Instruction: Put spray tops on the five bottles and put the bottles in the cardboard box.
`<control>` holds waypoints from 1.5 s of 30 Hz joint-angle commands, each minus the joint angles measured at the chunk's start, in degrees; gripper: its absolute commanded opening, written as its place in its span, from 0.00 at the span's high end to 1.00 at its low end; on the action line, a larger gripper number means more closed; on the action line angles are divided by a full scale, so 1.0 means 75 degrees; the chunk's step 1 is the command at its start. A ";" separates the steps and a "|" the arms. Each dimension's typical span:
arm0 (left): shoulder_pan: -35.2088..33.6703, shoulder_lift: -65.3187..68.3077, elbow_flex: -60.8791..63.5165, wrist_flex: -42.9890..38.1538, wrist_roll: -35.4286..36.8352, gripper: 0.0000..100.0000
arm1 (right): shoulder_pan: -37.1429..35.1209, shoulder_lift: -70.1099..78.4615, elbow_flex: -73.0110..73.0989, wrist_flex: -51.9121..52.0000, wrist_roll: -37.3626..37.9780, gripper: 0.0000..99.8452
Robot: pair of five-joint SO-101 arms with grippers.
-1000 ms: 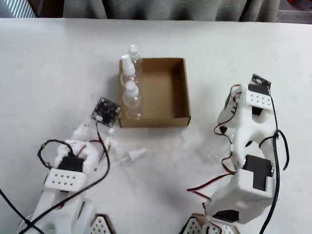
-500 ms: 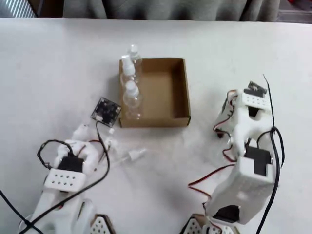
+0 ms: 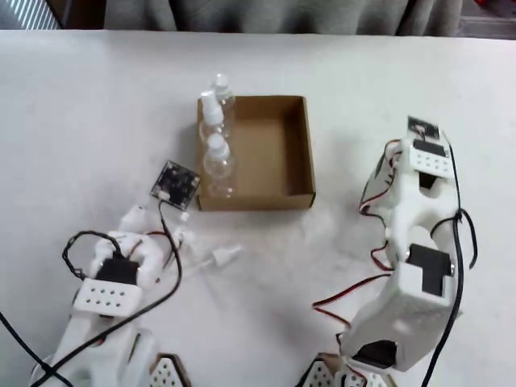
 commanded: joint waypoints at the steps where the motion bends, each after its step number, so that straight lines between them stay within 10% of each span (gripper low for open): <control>1: 0.0029 0.0018 -0.0059 -0.0035 -0.0082 0.98 | 0.0545 -0.0885 -0.0551 0.0053 0.1911 0.98; 21: 0.0029 0.0018 -0.0059 -0.0035 -0.0070 0.98 | 0.3370 0.0615 -0.0797 -0.0147 0.5263 0.95; 27: 0.0018 0.0018 -0.0059 -0.0035 -0.0059 0.98 | 0.3440 0.0768 -0.0809 -0.0404 0.5345 0.76; 45: 0.0006 0.0018 -0.0059 -0.0035 -0.0070 0.98 | 0.3569 -0.0803 -0.0586 0.0369 0.5451 0.73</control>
